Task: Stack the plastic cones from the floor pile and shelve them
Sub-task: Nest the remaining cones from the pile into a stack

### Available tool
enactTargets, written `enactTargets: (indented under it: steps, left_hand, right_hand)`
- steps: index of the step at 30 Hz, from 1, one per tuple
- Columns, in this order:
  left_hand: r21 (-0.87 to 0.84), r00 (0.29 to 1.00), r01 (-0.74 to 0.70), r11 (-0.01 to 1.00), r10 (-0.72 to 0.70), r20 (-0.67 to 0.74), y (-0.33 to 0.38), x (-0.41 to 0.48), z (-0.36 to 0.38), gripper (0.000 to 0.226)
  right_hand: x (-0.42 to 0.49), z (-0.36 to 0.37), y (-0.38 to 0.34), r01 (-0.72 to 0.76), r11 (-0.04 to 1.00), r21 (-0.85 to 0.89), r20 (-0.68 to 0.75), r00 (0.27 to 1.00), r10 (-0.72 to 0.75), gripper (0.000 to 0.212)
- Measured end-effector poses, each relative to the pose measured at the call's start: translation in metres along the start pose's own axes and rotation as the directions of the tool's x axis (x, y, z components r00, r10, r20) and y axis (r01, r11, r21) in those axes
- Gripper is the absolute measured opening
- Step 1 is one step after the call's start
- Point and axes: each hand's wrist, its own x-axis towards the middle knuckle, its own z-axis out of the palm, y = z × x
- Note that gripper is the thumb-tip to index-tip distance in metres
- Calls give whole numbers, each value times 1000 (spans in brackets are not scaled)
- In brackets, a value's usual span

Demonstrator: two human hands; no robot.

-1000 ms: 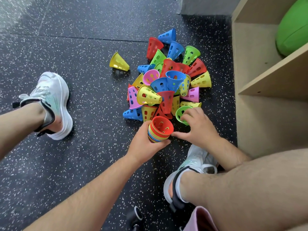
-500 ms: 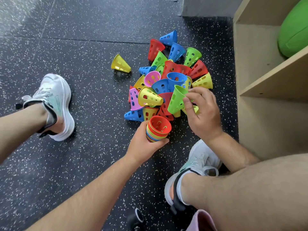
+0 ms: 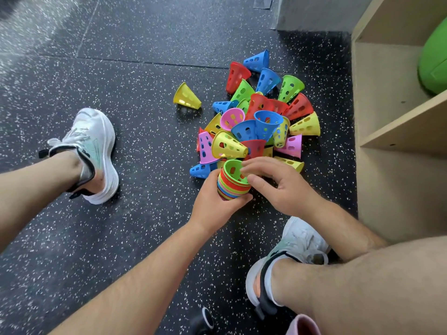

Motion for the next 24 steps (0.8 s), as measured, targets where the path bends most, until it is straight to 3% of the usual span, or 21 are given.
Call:
enactTargets:
  steps: [4,8,11,15,18,21,24]
  left_hand:
    - [-17,999,27,999,-28,-34,-5,0,-8,63]
    - [-15,995,24,1000,-25,-95,-6,-2,-19,60]
    - [-6,989,32,999,-32,-146,-7,-1,-27,59]
    - [-5,969,47,999,-47,-242,-6,6,-34,61]
    - [3,957,46,999,-44,-285,-6,12,-42,59]
    - [28,955,31,999,-21,-296,-6,18,-50,60]
    - [46,948,21,999,-5,-319,-3,29,-57,60]
  right_hand:
    - [13,6,-6,7,1000,-10,-42,999,-8,18]
    - [58,3,-7,92,967,-238,-48,993,-106,19]
    - [103,2,-2,138,883,-449,73,990,-118,29]
    - [142,2,-1,222,709,-669,330,944,17,41]
    - [151,5,-4,279,622,-732,435,894,111,40]
    - [154,1,-8,266,656,-707,457,879,135,31]
    - [160,-10,-17,177,782,-598,405,908,104,17]
